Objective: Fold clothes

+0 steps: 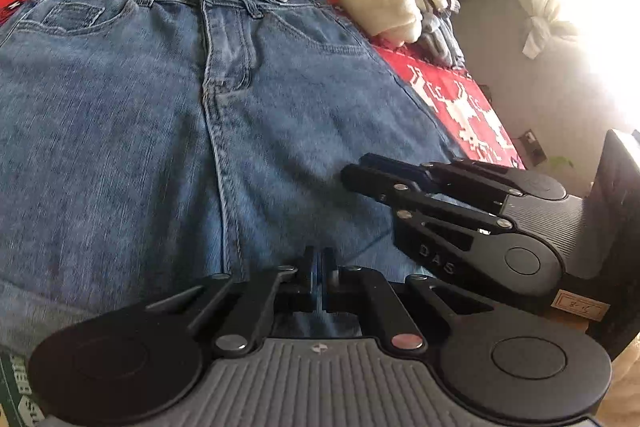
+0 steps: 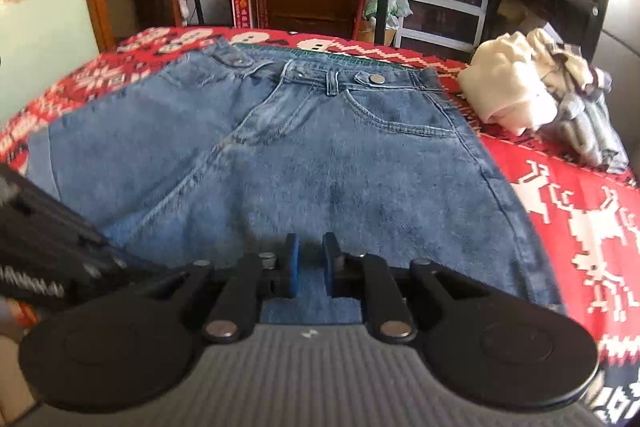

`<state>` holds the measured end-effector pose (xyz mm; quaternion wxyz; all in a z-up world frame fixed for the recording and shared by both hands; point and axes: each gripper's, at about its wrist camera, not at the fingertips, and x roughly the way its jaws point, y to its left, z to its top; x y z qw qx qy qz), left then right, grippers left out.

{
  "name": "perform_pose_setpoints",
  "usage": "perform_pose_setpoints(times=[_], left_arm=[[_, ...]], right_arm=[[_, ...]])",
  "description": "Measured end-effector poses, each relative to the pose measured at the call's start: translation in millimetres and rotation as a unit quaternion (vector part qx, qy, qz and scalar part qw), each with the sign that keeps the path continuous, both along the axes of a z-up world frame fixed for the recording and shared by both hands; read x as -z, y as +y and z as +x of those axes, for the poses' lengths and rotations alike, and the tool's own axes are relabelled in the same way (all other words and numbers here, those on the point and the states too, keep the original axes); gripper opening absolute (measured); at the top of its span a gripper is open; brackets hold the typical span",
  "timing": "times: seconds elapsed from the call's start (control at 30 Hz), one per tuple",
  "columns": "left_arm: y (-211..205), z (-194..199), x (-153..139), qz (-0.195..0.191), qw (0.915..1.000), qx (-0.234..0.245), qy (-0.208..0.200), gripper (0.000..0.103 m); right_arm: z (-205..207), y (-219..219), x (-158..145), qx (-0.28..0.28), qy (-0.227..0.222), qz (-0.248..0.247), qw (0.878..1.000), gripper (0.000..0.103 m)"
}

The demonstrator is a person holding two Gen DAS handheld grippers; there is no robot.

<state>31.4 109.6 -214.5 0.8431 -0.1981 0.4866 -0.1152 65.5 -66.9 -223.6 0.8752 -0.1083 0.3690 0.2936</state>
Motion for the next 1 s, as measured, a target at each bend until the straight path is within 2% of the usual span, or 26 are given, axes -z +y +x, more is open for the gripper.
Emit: perform_pose_setpoints(times=[0.2,0.3,0.5,0.57,0.7,0.8,1.0], left_arm=[[9,-13,2,-0.016,0.9997,-0.017,0.01,0.002],[9,-17,-4,-0.024,0.9995,-0.022,0.006,0.002],[3,28,-12,0.006,0.9988,-0.034,-0.033,0.002],[1,43,-15,0.017,0.998,-0.039,-0.047,0.003],[-2,74,-21,0.038,0.9954,-0.047,-0.074,0.003],[-7,68,-18,0.042,0.996,-0.037,-0.07,0.003],[-16,51,-11,0.05,0.997,-0.014,-0.058,0.003]], right_arm=[[-15,-20,-3,0.015,0.02,0.009,1.0,0.015],[-15,-21,-7,0.024,0.032,0.022,0.999,0.026],[8,-16,-19,0.042,0.014,0.053,0.998,0.026],[22,-12,-20,0.051,0.009,0.06,0.997,0.03],[45,-2,-12,0.063,-0.008,0.037,0.997,0.035],[54,-1,-2,0.064,0.004,0.023,0.998,0.037],[36,-16,0,0.049,0.026,0.001,0.998,0.041]])
